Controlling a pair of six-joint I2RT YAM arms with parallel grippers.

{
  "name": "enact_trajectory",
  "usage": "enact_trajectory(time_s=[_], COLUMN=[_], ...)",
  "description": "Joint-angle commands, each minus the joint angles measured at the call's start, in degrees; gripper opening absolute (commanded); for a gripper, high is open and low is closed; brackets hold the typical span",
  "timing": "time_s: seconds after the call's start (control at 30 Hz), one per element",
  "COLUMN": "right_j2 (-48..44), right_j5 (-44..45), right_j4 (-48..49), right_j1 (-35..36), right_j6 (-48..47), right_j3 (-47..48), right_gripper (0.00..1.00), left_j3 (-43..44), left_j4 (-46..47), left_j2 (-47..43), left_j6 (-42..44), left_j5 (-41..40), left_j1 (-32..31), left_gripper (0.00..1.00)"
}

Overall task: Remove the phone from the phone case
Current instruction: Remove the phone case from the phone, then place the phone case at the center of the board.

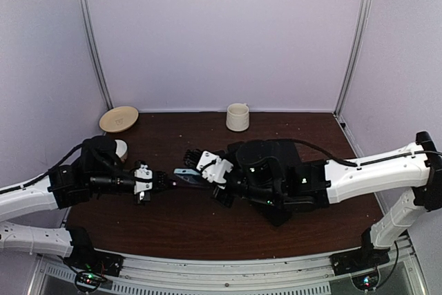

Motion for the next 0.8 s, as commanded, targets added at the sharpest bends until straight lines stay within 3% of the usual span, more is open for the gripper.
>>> enact_trajectory(time_s=[0.0,0.23,0.4,0.57,0.77], right_j2=[-7.0,-19.3,-24.4,-23.2,-16.0], right_j5=[6.6,14.3,6.6,2.5,2.4], right_j4=[-9.6,-17.1,-20.9,-20.0,-21.7], right_j1=[-1.1,-3.0,-4.8,-4.9,-5.7], right_j6=[4.5,12.9,26.9,39.0,44.7], right_j3=[-3.5,-10.0,-12.6,-13.9,-11.5], right_gripper=[0.0,0.0,0.0,0.0,0.0], left_j3=[3.5,4.4,10.2,19.6,27.6], left_j4=[6.7,4.5,-4.1,-18.8,-32.3], left_j2=[-1.1,-0.2,3.7,11.4,20.5], left_j6=[-1.3,-0.6,-4.8,-6.6,-8.4], left_j5=[-9.6,-10.5,-7.5,0.0,10.4], left_j1=[3.3,4.2,6.5,7.2,7.2], left_gripper=[0.0,0.0,0.0,0.0,0.0])
